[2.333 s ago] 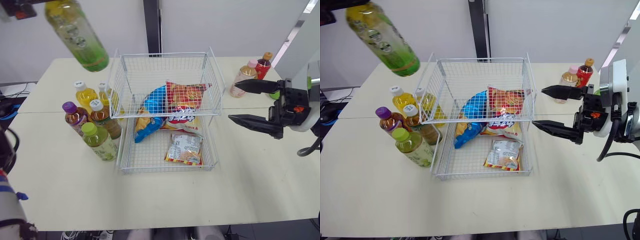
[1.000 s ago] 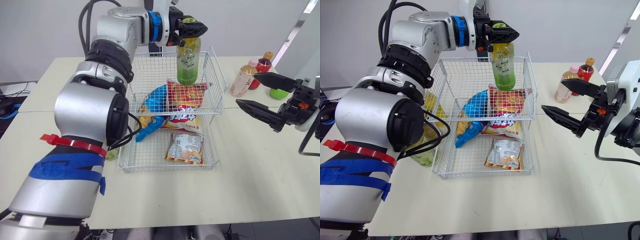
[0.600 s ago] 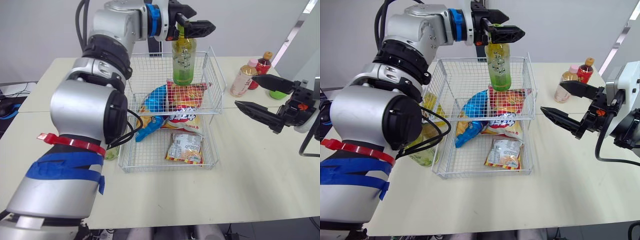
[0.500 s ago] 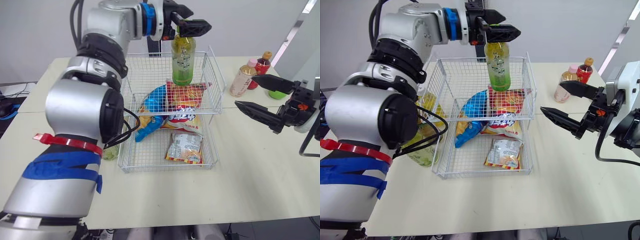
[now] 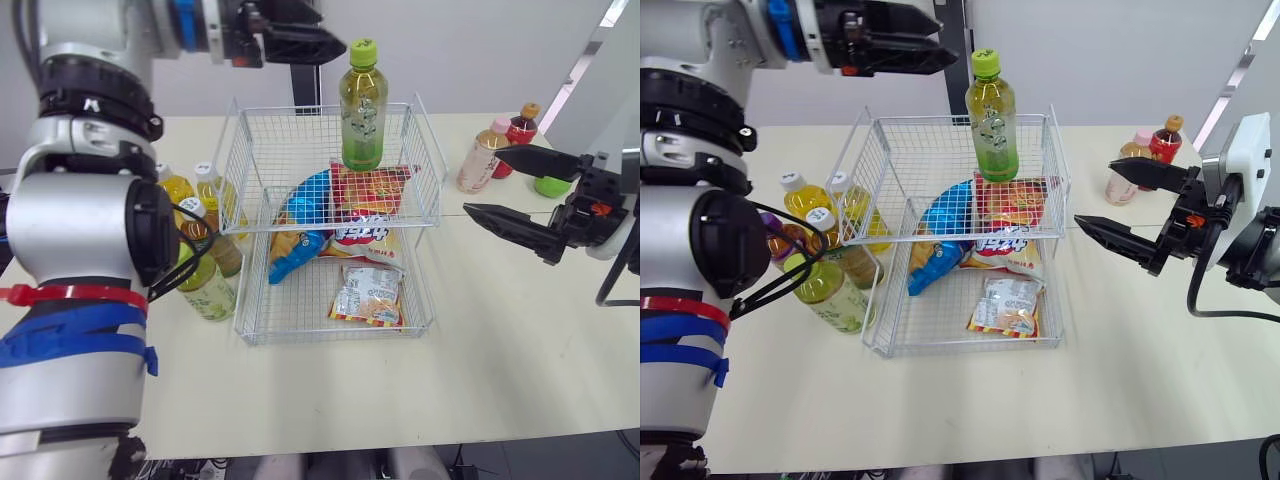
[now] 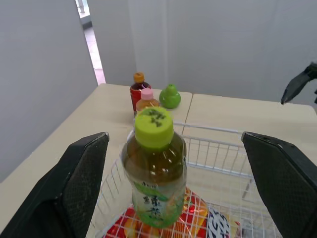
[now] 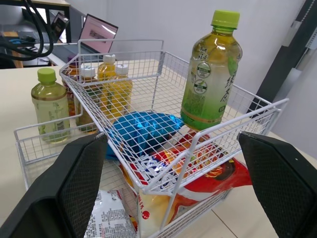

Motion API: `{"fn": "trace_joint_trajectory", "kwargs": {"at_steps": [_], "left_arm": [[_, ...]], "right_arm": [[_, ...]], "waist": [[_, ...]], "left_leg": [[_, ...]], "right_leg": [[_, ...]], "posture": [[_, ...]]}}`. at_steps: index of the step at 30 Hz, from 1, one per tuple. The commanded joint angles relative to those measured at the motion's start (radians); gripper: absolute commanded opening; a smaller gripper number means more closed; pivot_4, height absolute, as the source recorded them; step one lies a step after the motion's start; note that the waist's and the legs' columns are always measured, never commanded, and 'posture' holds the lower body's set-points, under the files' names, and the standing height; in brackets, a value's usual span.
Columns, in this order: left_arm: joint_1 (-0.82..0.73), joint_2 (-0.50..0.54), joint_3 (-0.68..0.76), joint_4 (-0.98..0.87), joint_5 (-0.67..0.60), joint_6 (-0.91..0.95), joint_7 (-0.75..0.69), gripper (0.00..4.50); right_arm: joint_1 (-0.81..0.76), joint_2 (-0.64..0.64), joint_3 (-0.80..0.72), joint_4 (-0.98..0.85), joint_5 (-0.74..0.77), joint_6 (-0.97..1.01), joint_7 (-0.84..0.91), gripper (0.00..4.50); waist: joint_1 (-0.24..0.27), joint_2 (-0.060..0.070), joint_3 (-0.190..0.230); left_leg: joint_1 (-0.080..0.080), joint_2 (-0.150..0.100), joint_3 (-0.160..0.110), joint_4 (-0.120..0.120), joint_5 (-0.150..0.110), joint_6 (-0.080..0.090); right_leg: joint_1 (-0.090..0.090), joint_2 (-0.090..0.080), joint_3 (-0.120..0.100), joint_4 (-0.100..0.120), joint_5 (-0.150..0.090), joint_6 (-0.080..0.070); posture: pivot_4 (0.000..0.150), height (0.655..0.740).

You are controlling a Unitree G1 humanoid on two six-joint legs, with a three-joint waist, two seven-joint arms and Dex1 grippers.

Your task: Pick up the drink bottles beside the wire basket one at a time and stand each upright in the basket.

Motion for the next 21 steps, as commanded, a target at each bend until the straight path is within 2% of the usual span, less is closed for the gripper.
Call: {"fn": "trace_joint_trajectory", "kwargs": {"at_steps": [1,6,9,12,17,21], "left_arm": [[0.07,0.104,0.053,-0.263,-0.08,0.145,-0.003,4.48],[0.303,0.305,0.189,-0.617,-0.194,0.385,0.08,4.48],[0.428,0.389,0.314,-0.745,-0.252,0.494,0.164,4.48],[0.62,0.449,0.468,-0.86,-0.279,0.556,0.231,4.48],[0.939,0.45,0.753,-0.988,-0.305,0.604,0.314,4.48],[1.212,0.379,0.959,-1.105,-0.318,0.629,0.355,4.48]], "right_arm": [[-0.065,-0.019,0.002,0.018,0.036,-0.002,0.045,4.5],[-0.139,-0.039,0.055,0.06,0.054,0.012,0.146,4.5],[-0.183,-0.039,0.107,0.093,0.039,0.004,0.209,4.5],[-0.26,-0.006,0.178,0.134,0.022,-0.004,0.259,4.5],[-0.363,0.066,0.276,0.2,-0.016,0.005,0.301,4.5],[-0.427,0.124,0.348,0.249,-0.073,-0.01,0.345,4.5]], "waist": [[-0.004,0.0,0.0],[-0.01,0.0,0.0],[-0.012,0.0,0.0],[-0.011,0.001,0.0],[-0.011,0.002,0.0],[-0.005,0.002,0.0]], "left_leg": [[0.0,0.001,0.0,0.0,0.0,0.0],[0.001,0.001,-0.005,0.0,0.0,0.0],[0.001,0.001,-0.007,0.001,0.0,0.0],[0.004,0.001,-0.007,0.001,0.0,0.0],[0.008,0.004,-0.005,-0.001,0.0,0.0],[0.008,0.004,-0.002,-0.001,0.0,0.0]], "right_leg": [[0.0,0.001,-0.001,0.0,0.0,0.0],[0.0,0.001,0.0,0.0,0.0,0.0],[0.001,0.001,0.0,0.0,0.0,0.0],[0.003,0.001,0.0,0.001,0.0,0.0],[0.003,0.003,0.002,0.001,0.0,-0.001],[0.002,0.002,0.006,0.001,0.0,-0.001]], "posture": [[0.15,0.7359],[0.15,0.7359],[0.15,0.7359],[0.15,0.7359],[0.15,0.7359],[0.15,0.7359]]}}
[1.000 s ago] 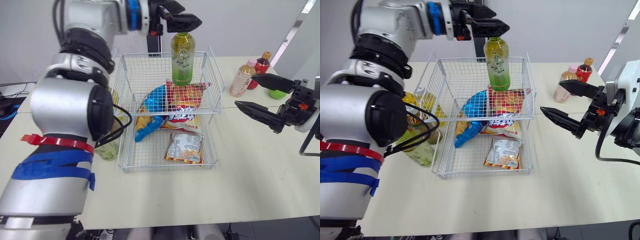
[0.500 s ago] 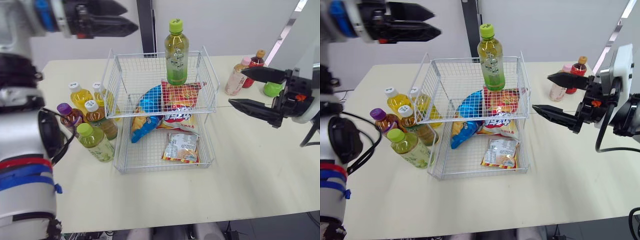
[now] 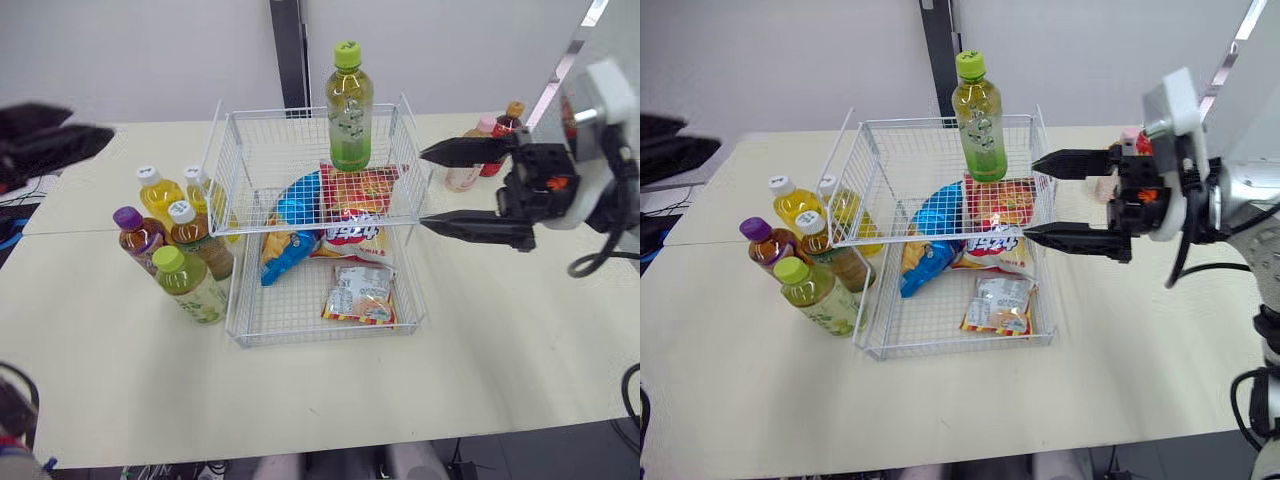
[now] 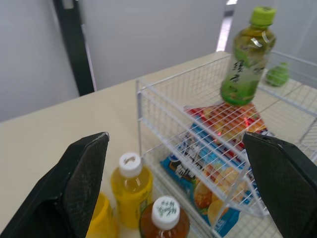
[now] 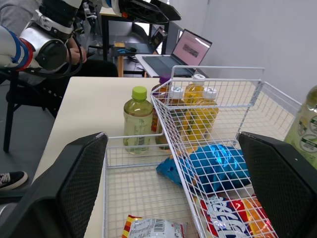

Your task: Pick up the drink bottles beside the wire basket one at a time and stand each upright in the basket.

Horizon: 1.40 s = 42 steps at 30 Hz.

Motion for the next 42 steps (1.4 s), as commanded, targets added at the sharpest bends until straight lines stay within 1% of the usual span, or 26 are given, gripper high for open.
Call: {"fn": "trace_joint_trajectory", "kwargs": {"at_steps": [1,4,8,12,16,19,25,30,35,42], "left_arm": [[0.146,-0.053,0.168,-0.107,-0.024,0.01,0.04,4.48],[0.299,-0.13,0.25,-0.164,-0.048,-0.006,0.062,4.48],[0.421,-0.232,0.301,-0.2,-0.079,-0.066,0.117,4.48],[0.44,-0.295,0.285,-0.209,-0.107,-0.144,0.197,4.48],[0.404,-0.343,0.221,-0.25,-0.138,-0.19,0.304,4.48],[0.413,-0.344,0.159,-0.244,-0.135,-0.218,0.354,4.48],[0.322,-0.349,0.033,-0.21,-0.176,-0.238,0.453,4.48],[0.26,-0.345,-0.086,-0.142,-0.127,-0.322,0.539,4.48],[0.228,-0.343,-0.165,-0.073,-0.104,-0.383,0.581,4.48],[0.172,-0.313,-0.262,0.018,-0.055,-0.464,0.599,4.48]], "right_arm": [[-0.048,0.023,0.027,0.021,-0.045,-0.022,0.037,4.5],[-0.066,0.056,0.049,0.034,-0.074,-0.026,0.043,4.5],[-0.064,0.08,0.07,0.023,-0.117,-0.026,0.037,4.5],[-0.055,0.098,0.062,0.013,-0.116,-0.025,0.049,4.5],[-0.044,0.109,0.055,0.01,-0.12,-0.032,0.05,4.5],[-0.039,0.122,0.051,0.004,-0.115,-0.023,0.031,4.5],[-0.028,0.125,0.054,-0.006,-0.152,-0.041,0.013,4.5],[0.004,0.114,0.056,-0.044,-0.172,-0.051,0.014,4.5],[0.008,0.116,0.054,-0.068,-0.175,-0.038,0.004,4.5],[-0.004,0.119,0.054,-0.083,-0.164,-0.013,-0.01,4.5]], "waist": [[0.006,0.0,0.0],[0.02,0.0,0.0],[0.037,-0.001,0.0],[0.054,-0.001,-0.001],[0.055,-0.002,-0.001],[0.051,-0.002,-0.001],[0.05,-0.002,-0.001],[0.049,-0.002,-0.001],[0.047,-0.002,-0.001],[0.049,-0.002,-0.001]], "left_leg": [[0.0,0.0,0.0,0.0,0.0,0.0],[0.0,0.0,0.003,0.0,0.0,0.0],[0.001,0.0,0.004,0.0,0.0,0.0],[0.001,0.0,0.004,0.0,0.0,-0.001],[0.0,0.0,0.004,0.0,0.0,-0.001],[0.001,0.0,0.006,0.0,0.0,-0.001],[0.0,0.0,0.006,0.0,0.0,0.0],[0.0,0.0,0.007,0.0,-0.001,0.0],[0.0,0.0,0.007,0.0,-0.001,0.0],[0.0,0.0,0.007,0.0,0.0,0.0]], "right_leg": [[0.0,0.0,0.001,0.0,0.0,0.0],[-0.001,0.0,0.006,-0.001,0.0,0.0],[-0.001,-0.004,0.009,-0.002,0.001,-0.001],[-0.001,-0.006,0.008,-0.002,0.002,-0.002],[0.0,-0.006,0.008,-0.006,0.005,-0.001],[0.0,-0.006,0.009,-0.007,0.007,-0.001],[0.0,-0.005,0.008,-0.007,0.007,-0.001],[0.0,-0.001,0.007,-0.007,0.007,0.0],[0.0,0.0,0.008,-0.007,0.007,0.0],[0.0,0.0,0.008,-0.008,0.008,0.0]], "posture": [[0.15,0.7359],[0.15,0.7359],[0.15,0.7359],[0.15,0.7359],[0.15,0.7359],[0.15,0.7359],[0.15,0.7359],[0.15,0.7359],[0.15,0.7359],[0.15,0.7359]]}}
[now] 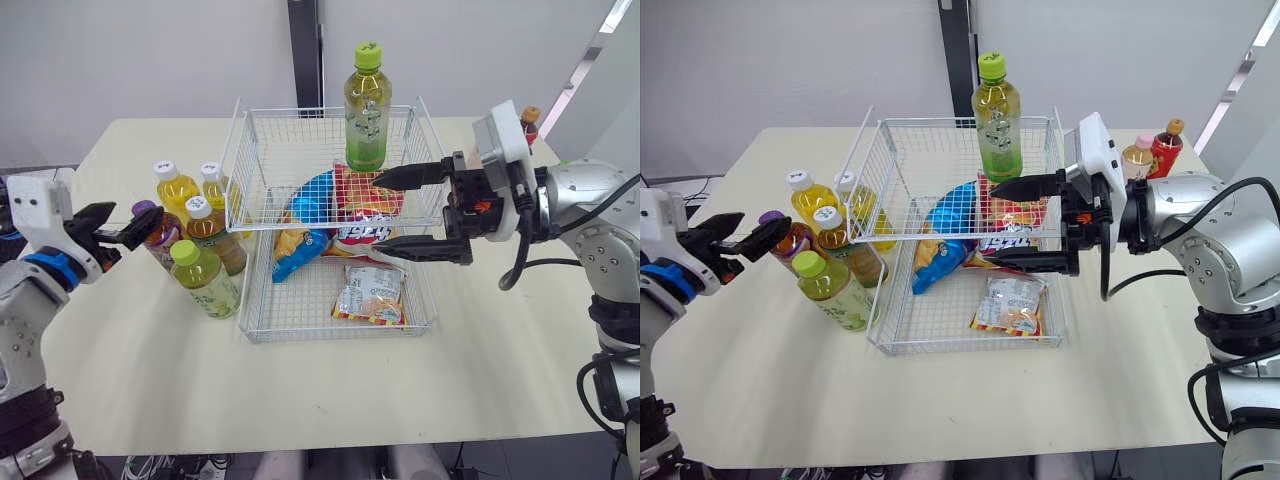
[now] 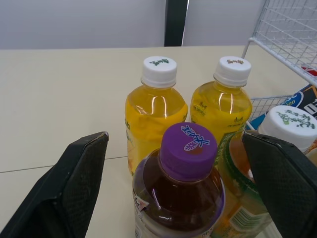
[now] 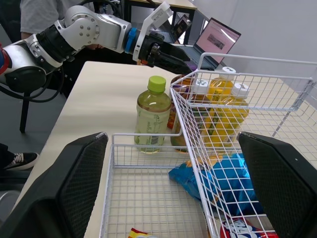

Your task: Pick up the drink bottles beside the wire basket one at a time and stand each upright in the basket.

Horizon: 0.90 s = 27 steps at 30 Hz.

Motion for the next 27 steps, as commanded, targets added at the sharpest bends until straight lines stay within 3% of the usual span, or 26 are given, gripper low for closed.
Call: {"fn": "trace_joint_trajectory", "kwargs": {"at_steps": [1,14,19,25,27], "left_arm": [[-0.039,0.035,-0.03,0.025,0.021,-0.053,0.006,4.48],[-0.103,0.045,-0.128,0.133,0.059,-0.138,-0.004,4.48],[-0.095,0.042,-0.135,0.139,0.055,-0.145,-0.009,3.33],[-0.077,0.04,-0.128,0.136,0.053,-0.147,-0.009,1.44],[-0.074,0.042,-0.124,0.138,0.053,-0.15,-0.012,1.38]], "right_arm": [[-0.024,-0.003,-0.031,-0.034,0.017,0.006,-0.009,4.5],[-0.039,0.009,-0.034,-0.028,0.021,0.02,-0.019,4.5],[-0.04,0.006,-0.04,-0.028,0.024,0.024,-0.019,4.5],[-0.039,0.006,-0.043,-0.027,0.023,0.024,-0.017,4.5],[-0.04,0.007,-0.042,-0.022,0.019,0.019,-0.016,4.5]], "waist": [[0.0,0.0,0.0],[-0.001,0.0,0.0],[-0.001,0.0,0.0],[-0.002,0.0,0.0],[-0.002,0.0,0.0]], "left_leg": [[0.0,0.0,0.0,0.0,0.0,0.0],[0.0,0.0,0.0,-0.001,0.0,0.0],[-0.001,0.0,0.0,-0.001,0.0,0.0],[0.0,0.0,0.0,-0.001,0.0,0.0],[0.0,0.0,0.0,-0.001,0.0,0.0]], "right_leg": [[0.0,0.0,0.0,0.0,0.0,0.0],[0.0,0.0,0.0,-0.001,0.0,0.001],[0.0,0.0,0.0,-0.002,0.0,0.001],[0.0,0.0,0.0,-0.002,0.0,0.001],[0.0,0.0,0.0,-0.002,0.0,0.001]], "posture": [[0.15,0.7359],[0.15,0.7359],[0.15,0.7359],[0.15,0.7359],[0.15,0.7359]]}}
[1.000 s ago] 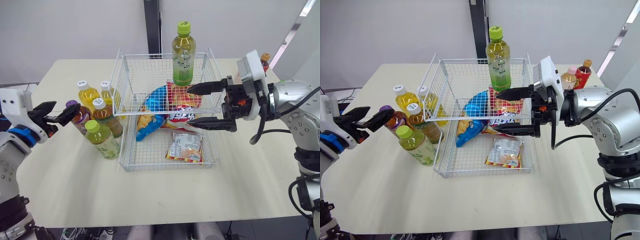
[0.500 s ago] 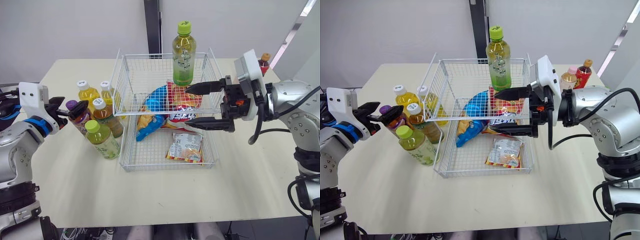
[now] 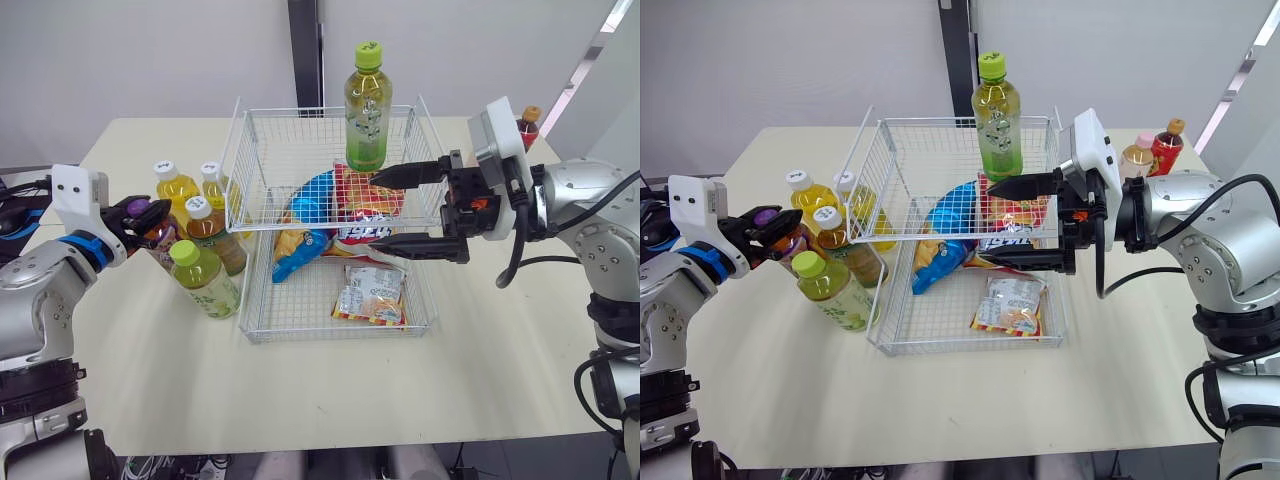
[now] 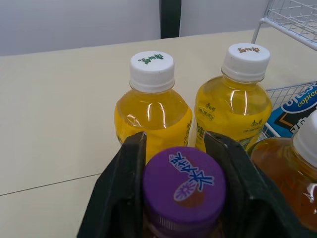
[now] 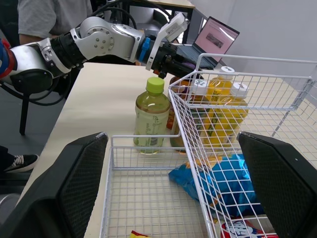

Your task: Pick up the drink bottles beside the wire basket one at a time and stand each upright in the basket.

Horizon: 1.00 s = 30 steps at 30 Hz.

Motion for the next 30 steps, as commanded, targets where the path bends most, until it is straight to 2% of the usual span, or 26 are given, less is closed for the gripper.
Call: {"fn": "trace_joint_trajectory", "kwargs": {"at_steps": [1,9,14,18,21,24,26,30], "left_arm": [[0.006,0.024,0.017,-0.012,-0.002,-0.018,-0.003,1.38],[0.042,0.084,0.092,-0.089,-0.059,0.033,-0.032,1.38],[0.058,0.207,0.177,-0.123,-0.143,0.123,-0.113,1.38],[0.004,0.341,0.204,-0.097,-0.209,0.208,-0.188,1.38],[-0.108,0.462,0.159,-0.01,-0.244,0.246,-0.26,1.38],[-0.237,0.53,0.079,0.082,-0.248,0.247,-0.31,1.38],[-0.457,0.559,-0.056,0.192,-0.217,0.222,-0.356,1.38],[-0.836,0.511,-0.283,0.392,-0.094,0.155,-0.442,1.38]], "right_arm": [[-0.025,-0.003,-0.04,-0.011,0.013,-0.012,0.0,4.5],[-0.024,-0.02,-0.067,-0.005,0.02,-0.021,0.009,4.5],[-0.011,-0.054,-0.121,-0.001,0.053,-0.011,0.034,4.5],[0.002,-0.089,-0.159,-0.001,0.068,-0.01,0.041,4.5],[0.019,-0.121,-0.188,-0.007,0.082,-0.006,0.053,4.5],[0.031,-0.135,-0.196,-0.016,0.092,-0.002,0.049,4.5],[0.045,-0.136,-0.203,-0.025,0.098,-0.002,0.03,4.5],[0.065,-0.127,-0.214,-0.051,0.11,0.006,-0.003,4.5]], "waist": [[0.0,0.0,0.0],[-0.002,0.0,0.0],[-0.001,0.0,0.001],[0.002,-0.001,0.001],[0.005,-0.001,0.001],[0.001,-0.001,0.002],[0.002,-0.001,0.002],[0.001,-0.003,0.003]], "left_leg": [[0.0,0.0,0.0,0.0,0.0,0.0],[0.0,0.0,0.0,0.0,0.0,0.0],[-0.002,0.001,0.0,-0.001,0.0,0.0],[-0.002,0.002,-0.001,-0.002,0.0,0.0],[-0.003,0.001,-0.001,-0.002,0.0,0.0],[-0.002,0.001,0.0,-0.002,0.0,0.0],[-0.002,0.001,0.0,-0.003,0.0,0.0],[-0.005,0.002,0.001,-0.001,0.0,0.0]], "right_leg": [[0.0,0.0,0.0,0.0,0.0,0.0],[0.0,0.0,0.001,-0.001,0.0,0.0],[-0.001,0.0,0.0,-0.002,0.0,0.0],[-0.001,0.0,-0.001,-0.006,0.001,-0.001],[0.0,0.001,-0.002,-0.008,0.001,0.0],[0.0,0.001,-0.001,-0.008,0.002,0.0],[0.0,0.002,-0.002,-0.007,0.001,0.0],[0.0,0.004,-0.005,-0.007,0.002,0.001]], "posture": [[0.15,0.7359],[0.15,0.7359],[0.15,0.7359],[0.15,0.7359],[0.15,0.7359],[0.15,0.7359],[0.15,0.7359],[0.15,0.7359]]}}
